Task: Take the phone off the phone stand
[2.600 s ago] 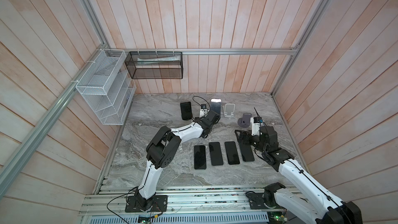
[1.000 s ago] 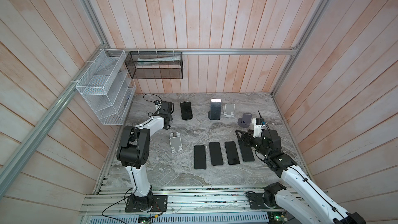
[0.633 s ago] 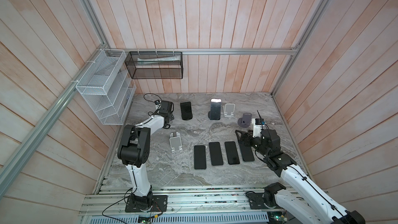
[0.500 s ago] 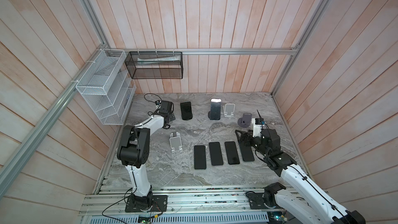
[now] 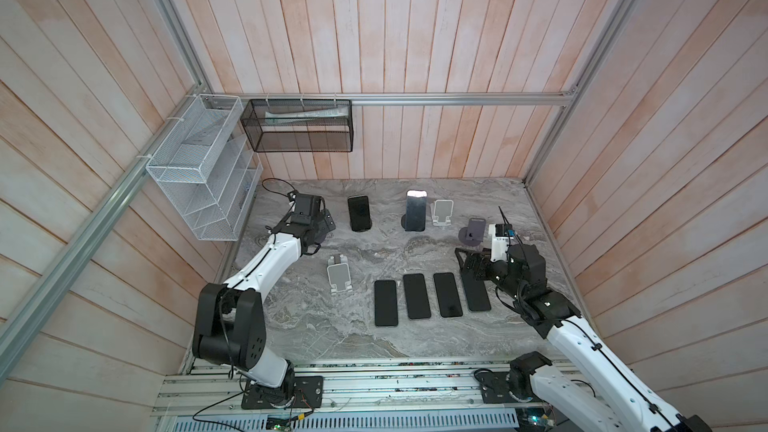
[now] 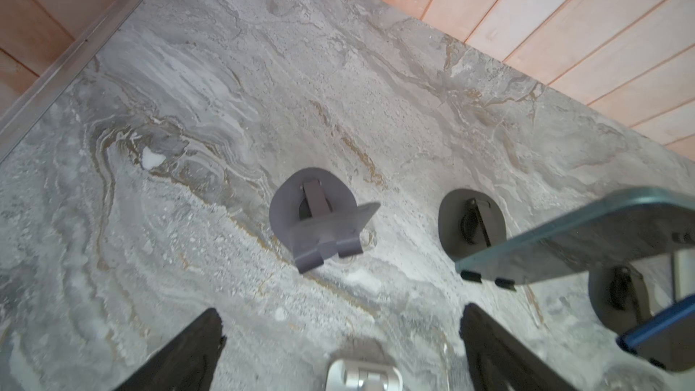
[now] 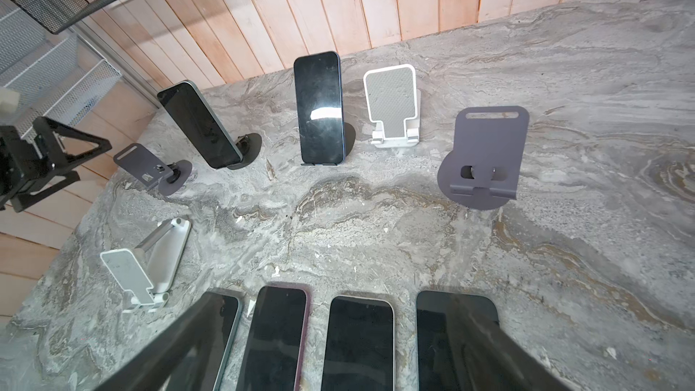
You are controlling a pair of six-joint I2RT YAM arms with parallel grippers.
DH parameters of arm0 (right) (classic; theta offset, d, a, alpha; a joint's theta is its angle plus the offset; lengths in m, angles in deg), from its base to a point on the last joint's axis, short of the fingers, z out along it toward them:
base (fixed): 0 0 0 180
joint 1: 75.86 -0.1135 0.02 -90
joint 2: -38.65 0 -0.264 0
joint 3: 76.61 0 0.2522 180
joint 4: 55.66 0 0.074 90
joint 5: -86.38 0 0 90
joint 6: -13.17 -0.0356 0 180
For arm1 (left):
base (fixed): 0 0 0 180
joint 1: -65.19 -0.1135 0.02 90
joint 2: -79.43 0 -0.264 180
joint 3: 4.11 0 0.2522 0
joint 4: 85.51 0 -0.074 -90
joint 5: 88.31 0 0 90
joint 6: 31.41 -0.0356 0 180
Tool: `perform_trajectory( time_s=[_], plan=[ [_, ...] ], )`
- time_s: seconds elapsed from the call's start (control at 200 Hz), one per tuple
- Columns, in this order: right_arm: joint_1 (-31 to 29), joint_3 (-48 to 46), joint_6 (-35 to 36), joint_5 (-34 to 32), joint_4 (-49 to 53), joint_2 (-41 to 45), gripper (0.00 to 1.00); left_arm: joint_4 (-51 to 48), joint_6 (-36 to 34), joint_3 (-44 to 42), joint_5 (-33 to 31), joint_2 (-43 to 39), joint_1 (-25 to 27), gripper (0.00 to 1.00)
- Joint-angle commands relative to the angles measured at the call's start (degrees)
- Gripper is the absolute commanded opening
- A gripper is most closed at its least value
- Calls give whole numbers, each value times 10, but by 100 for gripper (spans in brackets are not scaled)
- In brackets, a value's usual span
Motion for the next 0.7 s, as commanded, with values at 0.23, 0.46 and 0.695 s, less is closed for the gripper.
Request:
perform_trajectory(
  time_s=[0.23,0.46,0.695],
  plan=[
    [-6,28,-14,2,36,13,97,-47,32,-65,43,-144,3,100],
    [-7,31,-20,-10,42,-11,96,-32,46,-125,129,-270,4,100],
    [-7,46,-41,-62,59,-48,96,-35,45,-84,205,-351,7,100]
  ],
)
